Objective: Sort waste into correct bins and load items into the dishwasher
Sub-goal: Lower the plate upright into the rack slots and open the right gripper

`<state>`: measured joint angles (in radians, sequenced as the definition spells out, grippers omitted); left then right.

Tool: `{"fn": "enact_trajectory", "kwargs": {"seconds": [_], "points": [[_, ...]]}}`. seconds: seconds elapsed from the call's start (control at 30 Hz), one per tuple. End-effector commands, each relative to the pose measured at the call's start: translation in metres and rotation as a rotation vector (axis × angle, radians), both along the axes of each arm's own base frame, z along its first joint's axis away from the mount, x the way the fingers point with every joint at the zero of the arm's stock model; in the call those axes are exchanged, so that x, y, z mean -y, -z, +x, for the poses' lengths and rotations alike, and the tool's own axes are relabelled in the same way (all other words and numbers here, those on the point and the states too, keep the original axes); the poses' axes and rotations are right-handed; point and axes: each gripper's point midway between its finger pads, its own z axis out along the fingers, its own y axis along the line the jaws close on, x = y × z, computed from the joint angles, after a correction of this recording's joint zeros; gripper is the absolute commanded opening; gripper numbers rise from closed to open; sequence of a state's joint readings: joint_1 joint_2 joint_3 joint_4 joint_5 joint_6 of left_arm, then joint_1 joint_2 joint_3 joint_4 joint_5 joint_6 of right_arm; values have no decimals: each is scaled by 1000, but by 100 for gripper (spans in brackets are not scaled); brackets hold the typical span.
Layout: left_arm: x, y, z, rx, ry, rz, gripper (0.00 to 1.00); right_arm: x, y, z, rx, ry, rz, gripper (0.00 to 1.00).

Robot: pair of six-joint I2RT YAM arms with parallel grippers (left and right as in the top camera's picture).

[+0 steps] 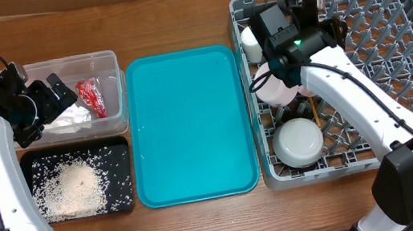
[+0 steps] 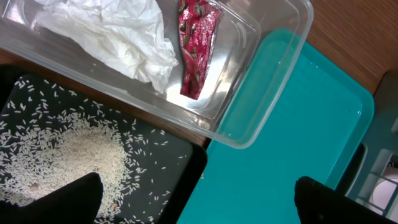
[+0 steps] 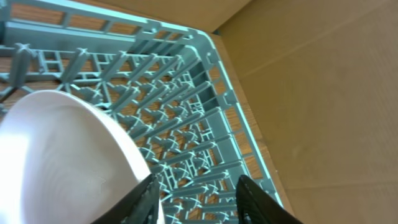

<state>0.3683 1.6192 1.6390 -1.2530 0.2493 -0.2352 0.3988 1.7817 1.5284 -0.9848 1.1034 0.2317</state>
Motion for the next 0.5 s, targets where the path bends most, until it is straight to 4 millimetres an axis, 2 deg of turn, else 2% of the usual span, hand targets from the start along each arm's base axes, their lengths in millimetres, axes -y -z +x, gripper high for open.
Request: {"fn": "enact_trajectory", "kwargs": {"seconds": [0.0, 0.07, 0.1, 0.2, 0.27, 0.37, 0.47], "points": [[1, -10, 1, 27, 13, 20, 100, -3, 4, 2, 4, -10, 40, 45], [1, -10, 1, 27, 13, 20, 100, -4, 3, 4, 18, -10, 44, 53], [1, -10, 1, 27, 13, 20, 100, -5, 3, 5, 26, -10, 48, 61], [1, -10, 1, 27, 13, 20, 100, -9, -1, 11, 49, -25, 52, 78], [1, -10, 1, 27, 13, 20, 100, -12, -3, 15, 61, -39, 51, 86], [1, -10, 1, 27, 13, 20, 100, -22, -6, 23, 105, -65, 80, 91], [1, -10, 1, 27, 13, 20, 100, -50, 5, 31, 97, -152, 198, 95]]}}
